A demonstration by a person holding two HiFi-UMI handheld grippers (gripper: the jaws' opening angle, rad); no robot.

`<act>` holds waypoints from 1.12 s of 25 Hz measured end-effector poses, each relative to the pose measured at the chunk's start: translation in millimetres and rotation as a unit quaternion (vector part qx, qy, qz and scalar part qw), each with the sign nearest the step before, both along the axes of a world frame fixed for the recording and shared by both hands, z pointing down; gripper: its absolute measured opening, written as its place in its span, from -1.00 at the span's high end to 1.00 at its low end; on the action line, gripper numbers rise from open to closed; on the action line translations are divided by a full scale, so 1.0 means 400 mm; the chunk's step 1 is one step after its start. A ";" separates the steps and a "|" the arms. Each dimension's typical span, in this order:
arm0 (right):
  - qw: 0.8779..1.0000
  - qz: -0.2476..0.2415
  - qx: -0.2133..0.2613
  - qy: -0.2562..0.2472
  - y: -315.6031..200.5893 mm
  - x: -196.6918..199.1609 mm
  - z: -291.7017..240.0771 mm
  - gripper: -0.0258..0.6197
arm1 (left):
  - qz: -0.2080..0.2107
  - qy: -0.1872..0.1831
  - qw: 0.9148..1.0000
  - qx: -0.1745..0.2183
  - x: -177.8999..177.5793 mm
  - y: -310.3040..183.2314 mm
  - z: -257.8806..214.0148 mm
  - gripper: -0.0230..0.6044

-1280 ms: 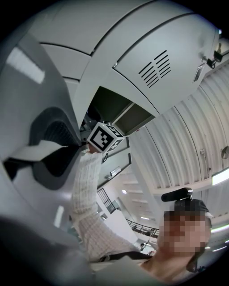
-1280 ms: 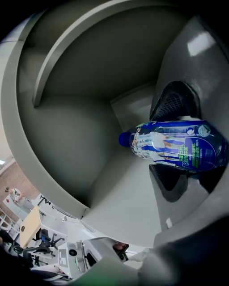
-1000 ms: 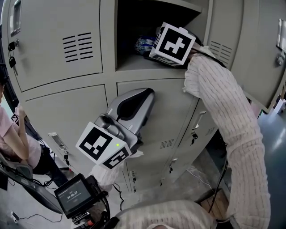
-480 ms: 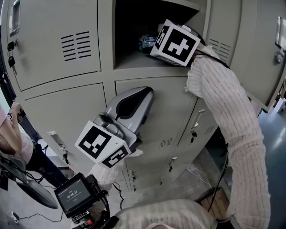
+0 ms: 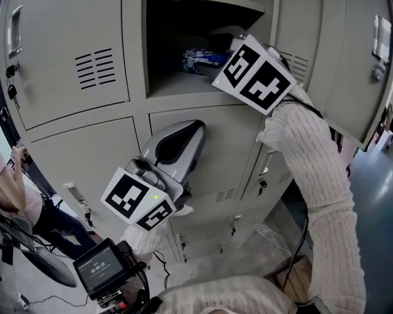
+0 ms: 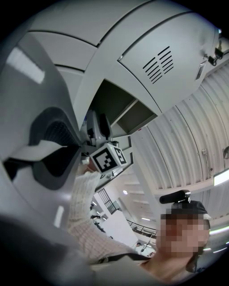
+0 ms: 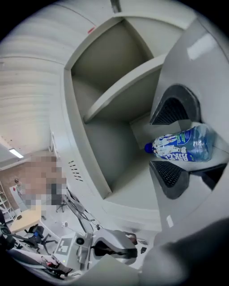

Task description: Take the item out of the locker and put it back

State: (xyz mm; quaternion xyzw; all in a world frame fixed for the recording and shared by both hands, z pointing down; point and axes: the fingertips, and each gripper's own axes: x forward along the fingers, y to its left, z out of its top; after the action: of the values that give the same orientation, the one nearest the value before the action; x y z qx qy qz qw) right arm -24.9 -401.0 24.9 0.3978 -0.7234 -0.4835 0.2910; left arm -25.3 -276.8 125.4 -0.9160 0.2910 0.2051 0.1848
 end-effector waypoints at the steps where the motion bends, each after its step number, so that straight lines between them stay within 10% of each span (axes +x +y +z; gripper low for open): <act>1: 1.000 -0.006 0.010 -0.025 0.020 0.011 -0.011 0.17 | 0.001 -0.004 1.000 -0.003 0.006 -0.001 0.007 0.91; 6: 0.982 -0.069 0.030 -0.174 0.133 0.065 -0.041 0.50 | 0.009 -0.019 1.000 -0.016 0.037 -0.005 0.035 0.91; 13: 0.922 -0.182 0.033 -0.341 0.288 0.139 0.034 0.65 | 0.009 -0.030 0.999 -0.008 0.060 0.001 0.063 0.91; 28: 0.840 -0.199 0.061 -0.501 0.335 0.263 0.231 0.92 | -0.012 -0.015 1.000 -0.016 0.046 -0.005 0.118 0.91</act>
State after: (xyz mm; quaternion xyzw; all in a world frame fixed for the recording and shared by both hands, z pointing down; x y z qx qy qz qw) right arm 80.3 -266.8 117.2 0.4501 -0.8033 -0.3085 -0.2385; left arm -6.9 -278.9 172.5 -0.9181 0.3025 0.1847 0.1773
